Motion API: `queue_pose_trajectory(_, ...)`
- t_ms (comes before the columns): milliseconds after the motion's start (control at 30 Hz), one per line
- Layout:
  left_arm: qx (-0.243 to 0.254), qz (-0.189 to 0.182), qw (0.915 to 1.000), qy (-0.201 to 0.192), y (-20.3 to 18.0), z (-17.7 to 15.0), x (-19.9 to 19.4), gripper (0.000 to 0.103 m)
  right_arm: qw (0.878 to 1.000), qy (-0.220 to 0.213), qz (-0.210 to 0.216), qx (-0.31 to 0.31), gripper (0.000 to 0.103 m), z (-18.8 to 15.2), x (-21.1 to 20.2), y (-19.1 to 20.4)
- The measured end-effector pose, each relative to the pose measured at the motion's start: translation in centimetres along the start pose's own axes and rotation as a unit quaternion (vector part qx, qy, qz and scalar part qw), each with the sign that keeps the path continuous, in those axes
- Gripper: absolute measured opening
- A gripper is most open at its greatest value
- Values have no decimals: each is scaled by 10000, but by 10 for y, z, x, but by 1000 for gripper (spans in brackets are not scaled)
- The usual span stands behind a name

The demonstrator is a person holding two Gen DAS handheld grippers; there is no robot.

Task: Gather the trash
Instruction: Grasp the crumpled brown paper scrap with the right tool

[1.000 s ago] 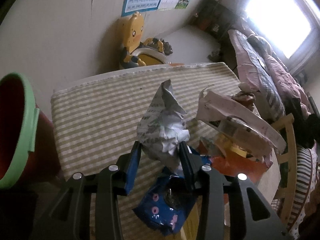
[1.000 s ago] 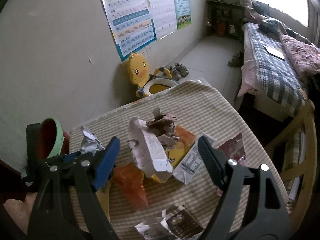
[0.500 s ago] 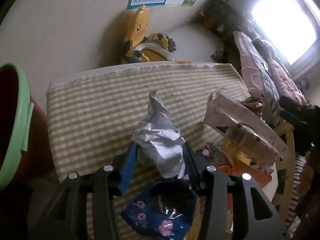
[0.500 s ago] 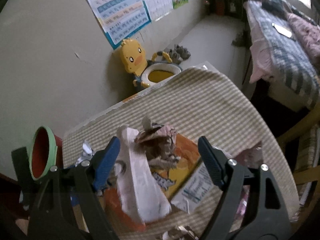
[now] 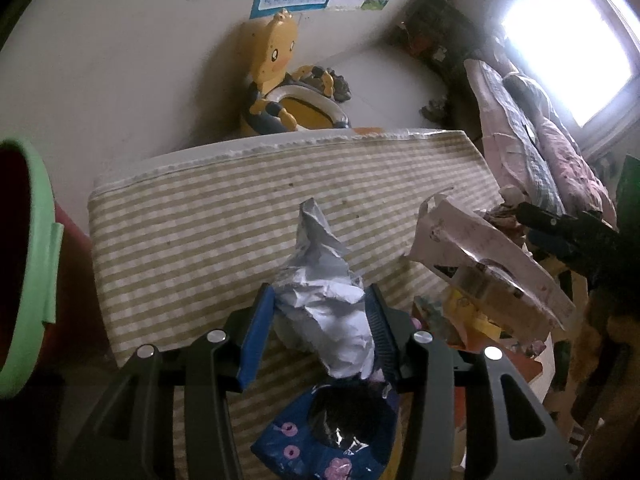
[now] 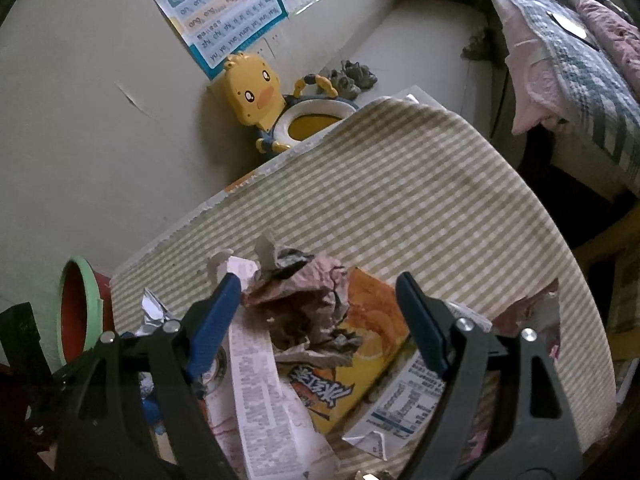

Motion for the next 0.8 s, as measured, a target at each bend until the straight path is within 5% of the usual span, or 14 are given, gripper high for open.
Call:
queue_pose_trajectory(267,-39,-27,10000,-7,2,4,1,42,10000,-27,90,-13,62,2,4,2)
queue_pose_trajectory(333,-15,3,10000,-37,2,4,1,31,9999,-23,126,-22,56,2,5,3)
queue_pose_trajectory(467,-52,-53,9999,-106,5,4,-3,25,9998,-102,156,-53,41,2,1,4)
queue_pose_trajectory(700,-63,-51,9997,-239,5,6,-9,18,9993,-335,131,-75,37,3,-13,2)
queue_pose_trajectory(800,-57,-97,9995,-306,4,6,-13,0,9985,-538,78,-93,37,5,-25,1)
Point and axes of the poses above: each gripper's, at about its wrist camera, not at the fingertips, and x roughly the way its jaws point, y to its left, z to its top, the point moved 7 cm from there along x, roughly the way its jaws point, and after that the axes turned 5 degrees about y, right-handed, at the moved point
